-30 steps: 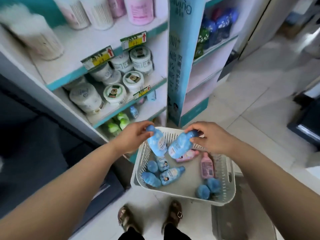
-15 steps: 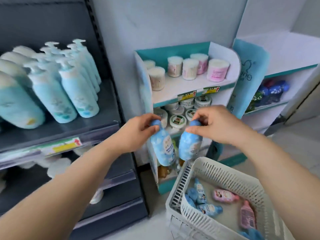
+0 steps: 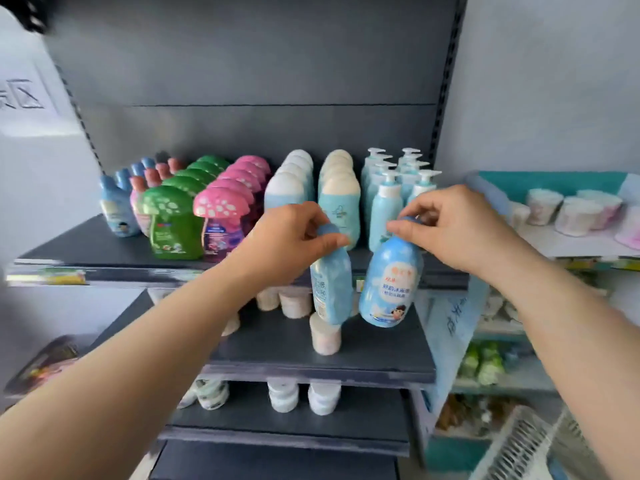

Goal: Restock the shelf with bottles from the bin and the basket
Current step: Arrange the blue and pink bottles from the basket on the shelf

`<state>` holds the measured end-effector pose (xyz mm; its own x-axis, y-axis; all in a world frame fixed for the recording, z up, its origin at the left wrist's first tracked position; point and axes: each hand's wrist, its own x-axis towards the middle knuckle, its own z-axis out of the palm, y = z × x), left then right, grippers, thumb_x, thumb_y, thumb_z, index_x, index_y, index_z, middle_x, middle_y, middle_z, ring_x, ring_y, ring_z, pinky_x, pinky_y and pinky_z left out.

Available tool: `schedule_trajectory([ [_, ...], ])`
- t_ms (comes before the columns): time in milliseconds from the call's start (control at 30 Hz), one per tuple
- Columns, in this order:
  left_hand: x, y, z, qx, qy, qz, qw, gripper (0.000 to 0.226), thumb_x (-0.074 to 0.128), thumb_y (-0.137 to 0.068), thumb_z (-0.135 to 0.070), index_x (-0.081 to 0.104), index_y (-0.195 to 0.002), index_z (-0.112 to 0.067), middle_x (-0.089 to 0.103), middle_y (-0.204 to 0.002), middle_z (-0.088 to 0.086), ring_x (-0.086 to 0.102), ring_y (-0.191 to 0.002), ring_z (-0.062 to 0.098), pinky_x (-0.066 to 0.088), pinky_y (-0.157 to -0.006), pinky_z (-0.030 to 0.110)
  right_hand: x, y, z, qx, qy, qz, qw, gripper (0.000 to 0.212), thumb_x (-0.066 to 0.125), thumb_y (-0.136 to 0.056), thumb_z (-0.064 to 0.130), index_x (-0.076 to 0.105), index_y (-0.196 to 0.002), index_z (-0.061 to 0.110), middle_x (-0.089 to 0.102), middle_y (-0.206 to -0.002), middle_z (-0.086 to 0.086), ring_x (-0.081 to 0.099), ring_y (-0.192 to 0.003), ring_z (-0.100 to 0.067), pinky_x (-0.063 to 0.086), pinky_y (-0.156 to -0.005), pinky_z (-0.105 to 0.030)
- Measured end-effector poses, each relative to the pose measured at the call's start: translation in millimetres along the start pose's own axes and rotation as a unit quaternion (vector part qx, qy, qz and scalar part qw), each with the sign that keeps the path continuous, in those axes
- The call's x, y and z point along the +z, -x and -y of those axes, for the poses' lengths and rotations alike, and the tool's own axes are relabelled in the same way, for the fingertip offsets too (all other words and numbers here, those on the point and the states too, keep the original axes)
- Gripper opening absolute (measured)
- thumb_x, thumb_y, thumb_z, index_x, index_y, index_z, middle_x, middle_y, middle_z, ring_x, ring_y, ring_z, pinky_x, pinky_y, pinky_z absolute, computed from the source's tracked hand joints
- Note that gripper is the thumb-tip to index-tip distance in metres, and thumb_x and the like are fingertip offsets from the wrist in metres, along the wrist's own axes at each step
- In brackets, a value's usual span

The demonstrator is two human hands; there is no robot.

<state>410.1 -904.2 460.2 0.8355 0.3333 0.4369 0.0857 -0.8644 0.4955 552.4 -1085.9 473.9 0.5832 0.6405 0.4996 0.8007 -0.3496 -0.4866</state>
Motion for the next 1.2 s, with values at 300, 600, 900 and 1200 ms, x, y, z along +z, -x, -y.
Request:
schedule_trajectory([
  [300, -128, 50, 90, -0.119, -0.114, -0.152, 0.975, 0.037, 0.071, -0.077, -0.047, 0.064, -0.082, -0.011, 0.064, -0.075, 0.002, 0.057, -0.073, 0.018, 0.043, -0.066, 0.030, 81, -55, 123, -0.127, -0.053, 0.016, 0.990, 0.020, 0.076, -0.074, 0.040, 0.071, -0.073, 0.020, 0.055, -0.058, 0.011, 0.048, -0.057, -0.007, 0.035, -0.062, -0.026],
  [600, -205, 35, 208, -0.248, -0.202, -0.220, 0.922, 0.041, 0.068, -0.078, -0.050, 0.064, -0.084, -0.010, 0.063, -0.079, 0.006, 0.054, -0.078, 0.025, 0.037, -0.063, 0.029, 170, -131, 216, -0.207, -0.098, 0.026, 0.973, 0.032, 0.074, -0.073, 0.048, 0.071, -0.075, 0.016, 0.063, -0.061, 0.004, 0.060, -0.064, -0.018, 0.051, -0.064, -0.035],
  [900, -219, -18, 317, -0.283, -0.206, -0.187, 0.918, 0.040, 0.067, -0.079, -0.051, 0.058, -0.083, -0.012, 0.061, -0.081, 0.004, 0.056, -0.077, 0.026, 0.039, -0.060, 0.029, 247, -205, 252, -0.202, -0.094, 0.036, 0.974, 0.033, 0.073, -0.072, 0.048, 0.072, -0.077, 0.016, 0.070, -0.072, 0.004, 0.064, -0.070, -0.014, 0.054, -0.069, -0.035],
  [1200, -196, -52, 379, -0.244, -0.174, -0.174, 0.938, 0.043, 0.068, -0.077, -0.054, 0.050, -0.079, -0.016, 0.054, -0.073, -0.001, 0.051, -0.069, 0.023, 0.034, -0.056, 0.029, 300, -225, 271, -0.147, -0.026, 0.021, 0.989, 0.030, 0.072, -0.072, 0.047, 0.073, -0.078, 0.018, 0.061, -0.061, 0.008, 0.058, -0.067, -0.016, 0.050, -0.065, -0.032],
])
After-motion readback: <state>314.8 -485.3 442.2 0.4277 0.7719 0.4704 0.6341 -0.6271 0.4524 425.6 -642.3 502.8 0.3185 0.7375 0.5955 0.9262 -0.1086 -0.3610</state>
